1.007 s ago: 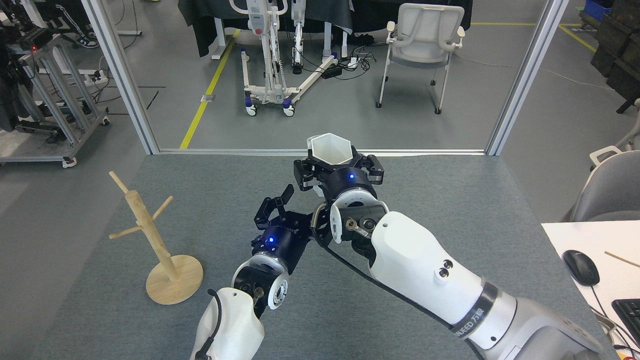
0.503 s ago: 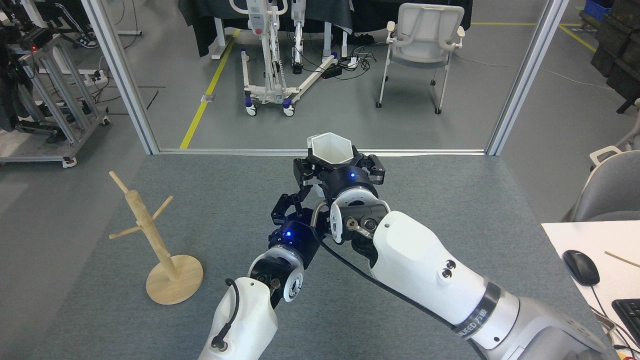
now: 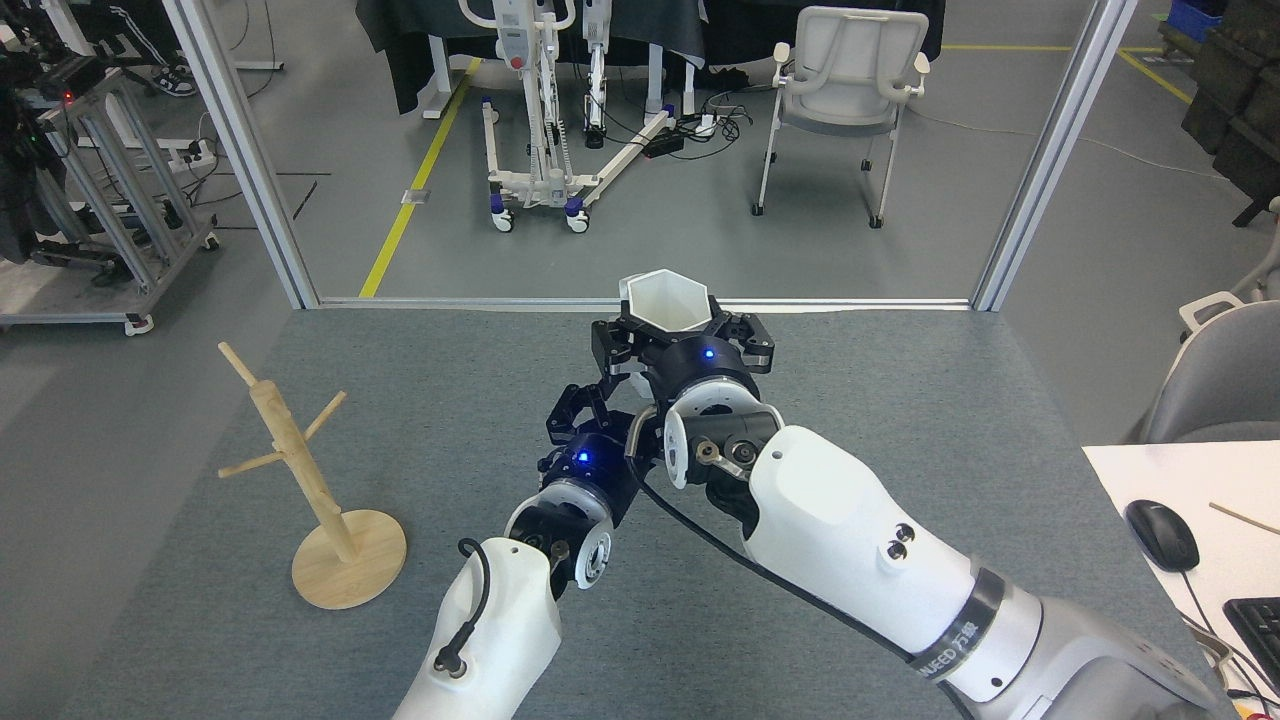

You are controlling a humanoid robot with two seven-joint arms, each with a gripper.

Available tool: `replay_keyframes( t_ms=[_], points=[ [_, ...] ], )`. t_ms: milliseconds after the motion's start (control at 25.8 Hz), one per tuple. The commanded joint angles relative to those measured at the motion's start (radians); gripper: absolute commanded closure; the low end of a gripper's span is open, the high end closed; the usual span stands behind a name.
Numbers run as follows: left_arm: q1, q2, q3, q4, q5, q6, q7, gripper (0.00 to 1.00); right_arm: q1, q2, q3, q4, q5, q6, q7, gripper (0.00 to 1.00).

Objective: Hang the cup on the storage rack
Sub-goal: 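Grasp the cup's base with the left gripper beneath the right gripper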

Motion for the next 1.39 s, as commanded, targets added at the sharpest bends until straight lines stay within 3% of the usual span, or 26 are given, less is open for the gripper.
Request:
replay_keyframes(
  t_ms=[0,348,929,1007,1123,1355],
  points=[
    [-0.029,-0.002,0.003,0.041,0.000,0.003,-0.001,0.06,0.003,-0.001,0.000,-0.006,0.001,0.001,0.001,0.90],
    [-0.088,-0.003,0.003,0.101,0.009,0.009,-0.001,0.13,0.013,-0.004,0.000,-0.008,0.004,0.001,0.001,0.90],
    [-0.092,-0.002,0.000,0.091,0.008,0.007,0.000,0.57,0.028,-0.002,0.000,-0.011,0.004,0.000,0.001,0.88],
    [-0.088,-0.002,-0.002,0.088,0.008,0.006,0.002,0.64,0.032,-0.002,0.000,-0.011,0.004,-0.002,0.001,0.84],
    [-0.085,-0.002,-0.002,0.087,0.008,0.001,0.009,0.72,0.037,-0.002,0.002,-0.012,0.004,-0.004,0.001,0.59],
    [-0.082,0.000,-0.003,0.084,0.008,-0.005,0.046,0.76,0.042,-0.002,0.003,-0.012,0.004,-0.013,-0.002,0.51]
  ],
)
